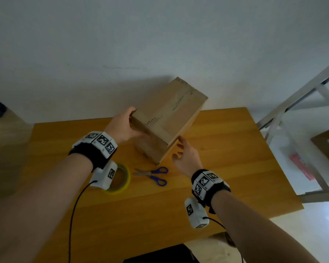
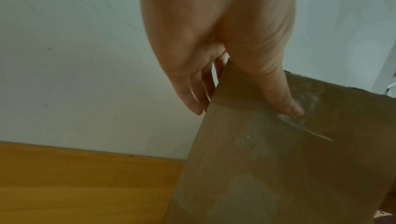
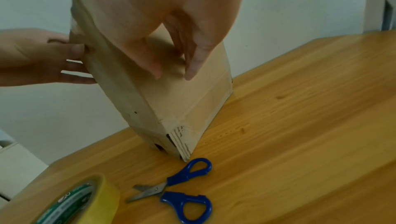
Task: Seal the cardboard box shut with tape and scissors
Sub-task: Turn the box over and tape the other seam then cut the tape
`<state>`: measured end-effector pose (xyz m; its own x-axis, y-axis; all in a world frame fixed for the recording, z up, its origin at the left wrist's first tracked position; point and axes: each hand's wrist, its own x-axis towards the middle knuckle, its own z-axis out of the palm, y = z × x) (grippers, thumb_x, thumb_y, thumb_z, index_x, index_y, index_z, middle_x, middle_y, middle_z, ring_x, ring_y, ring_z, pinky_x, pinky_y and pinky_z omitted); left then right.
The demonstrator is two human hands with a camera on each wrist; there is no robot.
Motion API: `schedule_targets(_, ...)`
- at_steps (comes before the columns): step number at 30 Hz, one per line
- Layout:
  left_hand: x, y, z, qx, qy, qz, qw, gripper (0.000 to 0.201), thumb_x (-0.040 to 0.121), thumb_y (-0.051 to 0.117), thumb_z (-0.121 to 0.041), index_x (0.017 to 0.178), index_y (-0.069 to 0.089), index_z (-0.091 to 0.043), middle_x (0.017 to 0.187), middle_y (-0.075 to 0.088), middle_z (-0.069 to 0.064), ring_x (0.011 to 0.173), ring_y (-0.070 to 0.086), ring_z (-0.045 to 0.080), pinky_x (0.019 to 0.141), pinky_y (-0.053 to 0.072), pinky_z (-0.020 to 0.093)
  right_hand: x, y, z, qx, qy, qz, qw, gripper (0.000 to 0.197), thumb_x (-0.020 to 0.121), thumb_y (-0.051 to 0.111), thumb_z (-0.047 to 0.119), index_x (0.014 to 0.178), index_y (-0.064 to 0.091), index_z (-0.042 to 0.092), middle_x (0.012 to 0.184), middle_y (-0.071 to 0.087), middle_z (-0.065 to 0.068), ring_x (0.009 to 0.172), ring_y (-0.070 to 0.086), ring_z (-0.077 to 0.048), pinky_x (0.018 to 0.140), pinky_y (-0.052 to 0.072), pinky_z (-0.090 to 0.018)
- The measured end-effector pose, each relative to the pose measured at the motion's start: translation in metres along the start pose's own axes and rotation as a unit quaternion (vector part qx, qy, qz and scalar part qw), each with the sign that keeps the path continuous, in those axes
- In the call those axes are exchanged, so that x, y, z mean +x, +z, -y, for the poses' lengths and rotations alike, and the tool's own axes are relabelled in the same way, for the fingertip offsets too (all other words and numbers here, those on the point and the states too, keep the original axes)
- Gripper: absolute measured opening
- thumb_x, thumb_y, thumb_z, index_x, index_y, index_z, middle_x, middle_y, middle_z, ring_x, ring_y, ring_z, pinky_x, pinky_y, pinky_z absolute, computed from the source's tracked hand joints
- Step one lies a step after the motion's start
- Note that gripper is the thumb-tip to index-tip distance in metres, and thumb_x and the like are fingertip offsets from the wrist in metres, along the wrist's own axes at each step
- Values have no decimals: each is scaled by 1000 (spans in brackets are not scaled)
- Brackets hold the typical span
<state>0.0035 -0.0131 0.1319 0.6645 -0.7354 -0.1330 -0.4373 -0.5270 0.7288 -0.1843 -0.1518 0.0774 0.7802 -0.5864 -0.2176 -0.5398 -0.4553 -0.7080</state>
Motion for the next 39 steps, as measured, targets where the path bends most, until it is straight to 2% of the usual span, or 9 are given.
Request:
schedule_targets(5, -13, 14, -13, 7, -20, -17, 1000, 69, 57, 85, -36, 108, 42, -16, 110, 61, 2, 90, 56, 13, 73, 46, 24, -17, -8, 11, 64, -27, 12, 997, 97, 68, 79, 46, 145, 25, 23, 137, 50, 6, 121, 49, -13, 95, 48, -30)
schedule_targets(9, -24, 22, -17, -8, -18, -43, 999, 67, 59, 84, -35, 106, 42, -15, 112, 61, 4, 98, 59, 18, 76, 47, 26, -21, -13, 17, 114, 2, -2, 994, 95, 62, 78, 59, 140, 34, 27, 127, 55, 13, 113, 53, -8, 89, 48, -25)
schedule_targets(13, -32, 29, -16, -32, -14, -65, 997, 66, 62, 83, -33, 111, 43, -12, 115, 61, 5, 100, 60, 19, 82, 53, 33, -12, -15, 17, 114, -3, -37, 993, 71, 75, 72, 51, 133, 46, 20, 114, 63, 7, 102, 61, -12, 76, 53, -20)
schedule_targets(18, -34, 36, -9, -46, -19, -81, 995, 56, 67, 80, -29, 103, 40, -15, 114, 61, 5, 100, 62, 18, 79, 54, 32, 0, -22, 19, 102, -11, -28, 994, 62, 80, 72, 41, 132, 47, 19, 118, 64, 0, 107, 60, -17, 80, 52, -24)
schedule_targets(23, -35, 43, -10, -51, 15, -76, 996, 81, 72, 77, -25, 137, 29, -19, 132, 54, 6, 114, 56, 20, 86, 49, 27, -4, -28, 17, 89, -35, -60, 994, 107, 78, 76, 29, 151, -2, 22, 151, 33, -1, 134, 36, -17, 107, 39, -35)
schedule_targets(28, -35, 44, -11, -47, 59, -54, 996, 82, 75, 74, -24, 142, 27, -31, 135, 51, 2, 116, 55, 18, 91, 51, 28, -6, -36, 26, -193, -218, -128, 948, 99, 80, 70, 37, 152, 4, 18, 160, 6, 0, 146, 3, -12, 118, 6, -33)
schedule_targets(31, -34, 43, -13, -57, 60, -55, 995, 81, 75, 74, -24, 141, 29, -31, 133, 52, 3, 114, 56, 18, 90, 53, 33, 0, -33, 27, -279, -308, -102, 904, 81, 85, 66, 34, 150, 21, 16, 158, 18, -4, 145, 17, -19, 118, 16, -38)
schedule_targets(36, -36, 44, -9, -70, 68, -58, 994, 80, 77, 73, -19, 143, 29, -31, 132, 54, 3, 112, 58, 17, 87, 52, 26, 6, -26, 25, -281, -334, -138, 889, 59, 87, 66, 23, 140, 44, 13, 145, 45, -7, 135, 42, -24, 112, 33, -41)
schedule_targets(39, -40, 43, -2, -65, 40, -61, 995, 85, 76, 74, -24, 144, 23, -32, 125, 56, -1, 101, 62, 15, 81, 51, 24, 5, -25, 24, -294, -338, -136, 884, 65, 82, 70, 21, 141, 43, 12, 145, 45, -8, 135, 42, -24, 113, 29, -38)
